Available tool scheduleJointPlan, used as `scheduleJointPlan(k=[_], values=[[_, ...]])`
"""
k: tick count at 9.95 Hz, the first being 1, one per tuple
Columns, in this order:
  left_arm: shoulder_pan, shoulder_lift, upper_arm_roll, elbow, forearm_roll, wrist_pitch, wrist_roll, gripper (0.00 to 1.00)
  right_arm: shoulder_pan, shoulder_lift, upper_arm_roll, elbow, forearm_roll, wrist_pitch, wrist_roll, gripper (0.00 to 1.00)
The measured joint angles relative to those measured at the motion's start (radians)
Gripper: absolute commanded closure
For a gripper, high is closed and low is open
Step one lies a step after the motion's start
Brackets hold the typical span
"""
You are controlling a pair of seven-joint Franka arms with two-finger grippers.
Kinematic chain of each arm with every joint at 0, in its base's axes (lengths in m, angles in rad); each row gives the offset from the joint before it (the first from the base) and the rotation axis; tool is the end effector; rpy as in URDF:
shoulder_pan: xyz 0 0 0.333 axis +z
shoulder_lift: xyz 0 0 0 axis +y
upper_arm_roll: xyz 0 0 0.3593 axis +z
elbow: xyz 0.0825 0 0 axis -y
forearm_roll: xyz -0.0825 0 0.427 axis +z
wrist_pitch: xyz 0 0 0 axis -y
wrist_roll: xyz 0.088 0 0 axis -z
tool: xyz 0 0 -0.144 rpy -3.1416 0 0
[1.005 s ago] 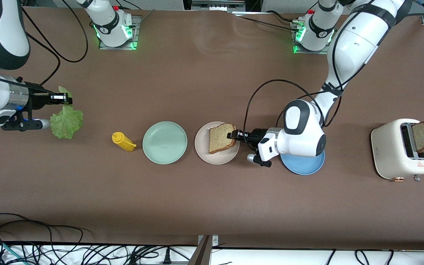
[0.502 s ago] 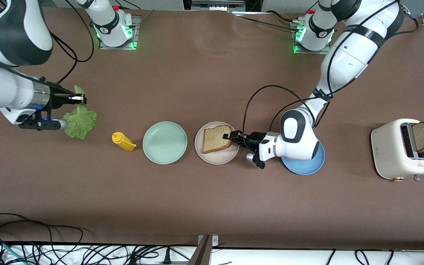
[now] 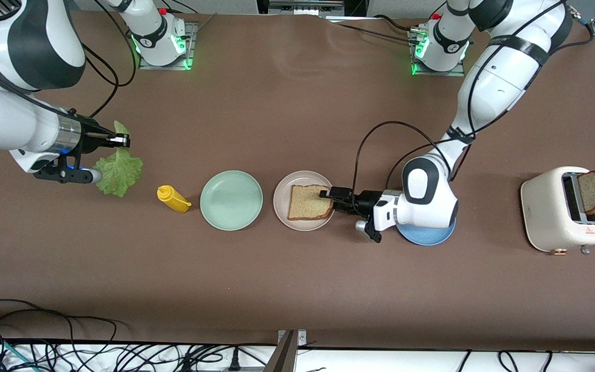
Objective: Make sandwich on beige plate with both arms
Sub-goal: 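Carry the lettuce toward the beige plate while the left gripper withdraws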
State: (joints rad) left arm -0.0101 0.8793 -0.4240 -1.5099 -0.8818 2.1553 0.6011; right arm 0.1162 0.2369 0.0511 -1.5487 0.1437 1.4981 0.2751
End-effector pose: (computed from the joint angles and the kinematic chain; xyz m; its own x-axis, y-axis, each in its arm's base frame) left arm 0.6977 -0.3285 0.1630 0.9587 -0.2815 0.0404 -0.1801 -0.4910 0.8524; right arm 0.6311 0.1255 0.4914 0.9444 -0.1005 -0.3130 -0.1283 -0.9893 -0.0694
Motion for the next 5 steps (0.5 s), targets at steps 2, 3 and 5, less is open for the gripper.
scheduleJointPlan(k=[2, 3, 5], values=[[0.028, -0.048, 0.002, 0.000, 0.110, -0.030, -0.036, 0.00, 0.014, 0.000, 0.019, 0.000, 0.000, 0.031, 0.017, 1.00], [0.042, -0.082, 0.002, 0.001, 0.191, -0.049, -0.088, 0.00, 0.022, 0.002, 0.022, 0.000, 0.002, 0.052, 0.022, 1.00], [0.061, -0.177, 0.002, 0.003, 0.373, -0.119, -0.227, 0.00, 0.067, 0.018, 0.025, 0.000, 0.013, 0.121, 0.079, 1.00]])
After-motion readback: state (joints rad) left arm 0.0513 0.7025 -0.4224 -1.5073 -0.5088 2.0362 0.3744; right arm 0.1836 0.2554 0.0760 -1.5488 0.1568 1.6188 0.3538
